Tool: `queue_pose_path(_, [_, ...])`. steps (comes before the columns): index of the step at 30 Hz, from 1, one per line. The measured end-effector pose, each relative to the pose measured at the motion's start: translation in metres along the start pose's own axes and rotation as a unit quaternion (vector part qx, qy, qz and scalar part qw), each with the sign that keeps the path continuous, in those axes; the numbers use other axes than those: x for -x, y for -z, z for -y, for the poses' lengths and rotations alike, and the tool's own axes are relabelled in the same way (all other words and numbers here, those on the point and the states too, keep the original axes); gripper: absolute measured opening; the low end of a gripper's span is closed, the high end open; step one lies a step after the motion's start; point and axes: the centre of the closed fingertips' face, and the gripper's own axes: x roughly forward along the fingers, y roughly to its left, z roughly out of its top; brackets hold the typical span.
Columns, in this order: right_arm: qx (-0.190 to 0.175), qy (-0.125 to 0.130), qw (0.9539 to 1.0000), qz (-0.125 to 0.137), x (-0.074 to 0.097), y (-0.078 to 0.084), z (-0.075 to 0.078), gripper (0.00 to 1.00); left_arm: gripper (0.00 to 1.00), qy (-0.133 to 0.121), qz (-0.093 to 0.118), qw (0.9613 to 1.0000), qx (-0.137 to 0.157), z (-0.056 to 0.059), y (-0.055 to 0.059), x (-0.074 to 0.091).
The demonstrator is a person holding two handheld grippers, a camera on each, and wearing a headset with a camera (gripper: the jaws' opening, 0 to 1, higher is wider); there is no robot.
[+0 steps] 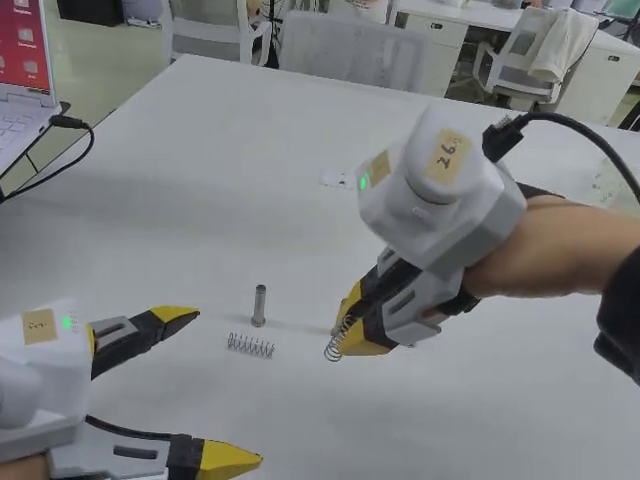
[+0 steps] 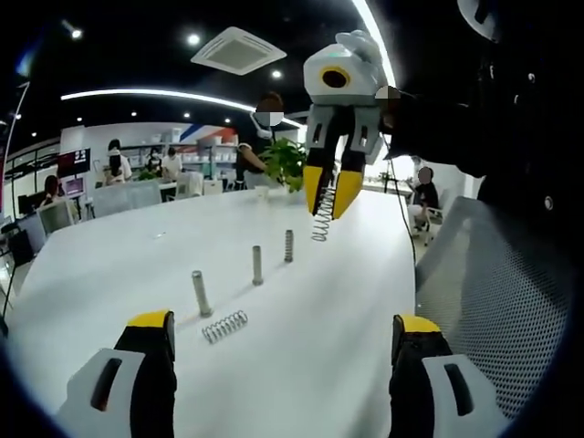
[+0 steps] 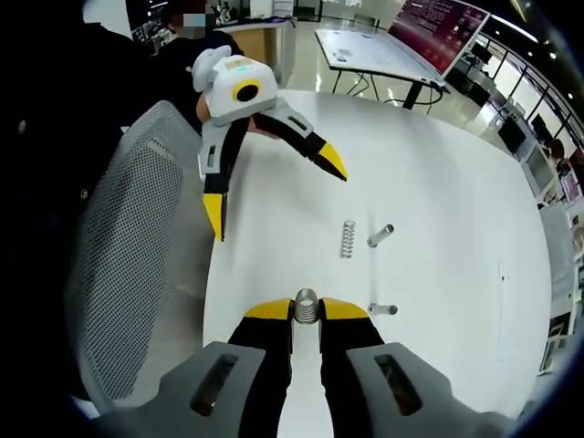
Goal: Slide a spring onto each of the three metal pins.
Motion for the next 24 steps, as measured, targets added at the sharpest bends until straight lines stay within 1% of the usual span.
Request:
queue_pose_path(6, [-0.005,0.008,1.0000,-0.003,0.005,0.003,0.009,0.08,0.98,-0.003,-0.003,1.0000,-0.001,-0.001,0.002,0.001])
queue_pose_path(14, [-0.011,0.028,0.9995,-0.007,0.016,0.005,0.030,0.08,0.98,-0.005,-0.007,1.0000,-0.004,-0.002,0.003,0.001])
queue_pose_path(21, [-0.013,0.038,0.9990,-0.021,0.017,0.011,0.051,0.08,0.98,-0.006,-0.010,0.9999,-0.005,-0.004,0.004,0.002])
queue_pose_path(24, [-0.017,0.039,0.9989,-0.020,0.015,0.011,0.058,0.08,0.98,-0.006,-0.014,0.9999,-0.006,-0.004,0.006,0.003])
